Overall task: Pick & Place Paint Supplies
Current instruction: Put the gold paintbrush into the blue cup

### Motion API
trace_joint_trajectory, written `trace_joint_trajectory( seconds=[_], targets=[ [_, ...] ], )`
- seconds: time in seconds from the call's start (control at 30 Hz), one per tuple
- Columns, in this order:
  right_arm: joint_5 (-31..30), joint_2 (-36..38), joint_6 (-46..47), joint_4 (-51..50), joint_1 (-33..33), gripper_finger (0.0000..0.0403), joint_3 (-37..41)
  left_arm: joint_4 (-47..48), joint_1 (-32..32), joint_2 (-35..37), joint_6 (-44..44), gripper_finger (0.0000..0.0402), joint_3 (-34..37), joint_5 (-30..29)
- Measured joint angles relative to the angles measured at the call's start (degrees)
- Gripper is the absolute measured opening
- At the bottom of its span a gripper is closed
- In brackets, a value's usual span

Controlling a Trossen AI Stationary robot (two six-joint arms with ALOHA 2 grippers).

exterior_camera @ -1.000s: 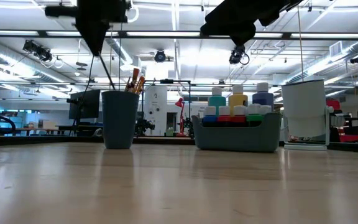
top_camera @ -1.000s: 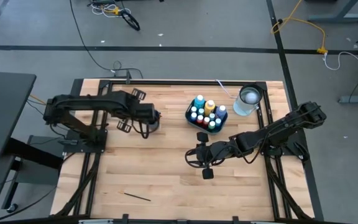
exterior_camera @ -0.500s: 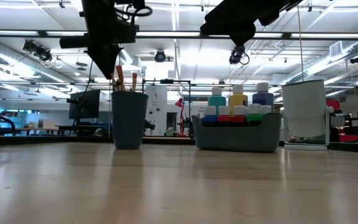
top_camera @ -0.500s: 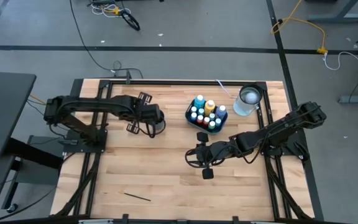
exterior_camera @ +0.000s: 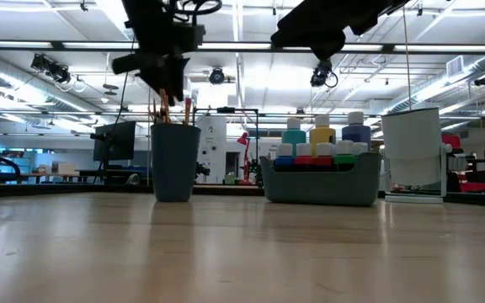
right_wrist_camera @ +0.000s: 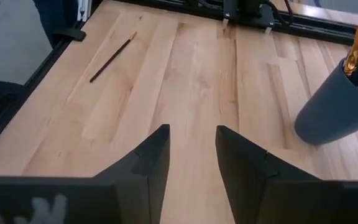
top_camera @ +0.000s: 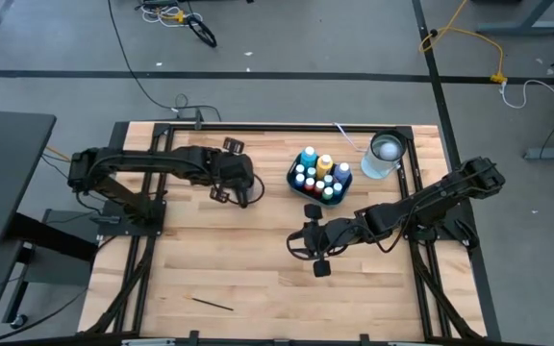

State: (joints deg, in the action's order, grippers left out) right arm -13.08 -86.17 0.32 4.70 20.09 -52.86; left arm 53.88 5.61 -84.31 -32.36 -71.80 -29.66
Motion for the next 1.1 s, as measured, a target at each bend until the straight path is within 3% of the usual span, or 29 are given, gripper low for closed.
trace_joint_trajectory(
  seconds=[0.27, 0.4, 0.67, 0.87, 1.1],
  targets=[
    [-4.8, -0.1, 0.2, 1.2, -0.7, 0.0132, 0.0, -1.9, -2.8, 7.7, 19.8, 0.0148, -5.6, 12.5],
    [-5.1, -2.1, -1.3, 5.4, -1.5, 0.0132, 0.0, -4.5, -8.3, 15.3, 25.7, 0.0139, -3.5, 12.7],
    [-2.6, -9.3, -4.3, 20.9, -2.0, 0.0160, 0.0, -23.9, -25.2, 25.9, 32.3, 0.0120, 14.2, 8.1],
    [-5.7, -10.2, -4.8, 22.6, -2.0, 0.0192, 0.0, -38.2, -34.3, 26.1, 33.6, 0.0116, 26.2, 7.9],
    [-5.6, -10.2, -5.5, 23.0, -2.5, 0.0201, 0.0, -54.3, -43.1, 25.8, 38.7, 0.0116, 38.3, 5.9]
  ],
)
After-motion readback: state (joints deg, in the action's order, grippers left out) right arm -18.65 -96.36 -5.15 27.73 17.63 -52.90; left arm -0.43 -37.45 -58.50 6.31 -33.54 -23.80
